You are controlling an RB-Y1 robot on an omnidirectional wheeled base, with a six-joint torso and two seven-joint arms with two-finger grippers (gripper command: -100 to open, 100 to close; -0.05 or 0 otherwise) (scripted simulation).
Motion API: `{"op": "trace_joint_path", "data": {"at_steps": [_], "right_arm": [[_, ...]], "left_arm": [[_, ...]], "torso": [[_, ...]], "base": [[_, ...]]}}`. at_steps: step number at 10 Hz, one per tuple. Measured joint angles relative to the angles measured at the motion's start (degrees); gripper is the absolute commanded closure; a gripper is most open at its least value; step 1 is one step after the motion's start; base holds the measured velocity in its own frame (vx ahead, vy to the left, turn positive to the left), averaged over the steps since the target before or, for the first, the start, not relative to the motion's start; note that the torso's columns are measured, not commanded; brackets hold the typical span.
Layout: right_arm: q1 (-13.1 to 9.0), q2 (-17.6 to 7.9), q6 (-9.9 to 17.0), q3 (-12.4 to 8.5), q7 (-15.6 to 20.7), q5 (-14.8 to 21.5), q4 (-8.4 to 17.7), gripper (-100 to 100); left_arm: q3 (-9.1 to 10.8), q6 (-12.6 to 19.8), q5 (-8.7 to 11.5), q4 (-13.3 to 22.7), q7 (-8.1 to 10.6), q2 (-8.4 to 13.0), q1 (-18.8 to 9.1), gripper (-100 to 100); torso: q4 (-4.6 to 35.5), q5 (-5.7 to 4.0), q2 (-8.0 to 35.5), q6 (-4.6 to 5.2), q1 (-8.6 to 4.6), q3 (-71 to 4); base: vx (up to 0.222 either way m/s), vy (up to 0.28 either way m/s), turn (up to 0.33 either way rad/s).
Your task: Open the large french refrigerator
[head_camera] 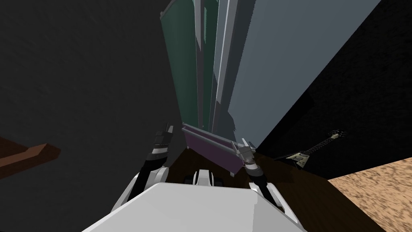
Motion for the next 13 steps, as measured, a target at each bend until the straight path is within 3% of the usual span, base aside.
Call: {"op": "trace_joint_path", "data": {"at_steps": [13], "right_arm": [[-1.79, 0.98, -6.07, -2.93, 19.4, 5.81, 10.12, -100]], "left_arm": [[0.0, 0.0, 0.0, 0.0, 0.0, 0.0, 0.0, 0]], "torso": [[0.0, -0.02, 0.01, 0.0, -0.09, 0.0]], "base": [[0.077, 0.072, -0.063]]}}
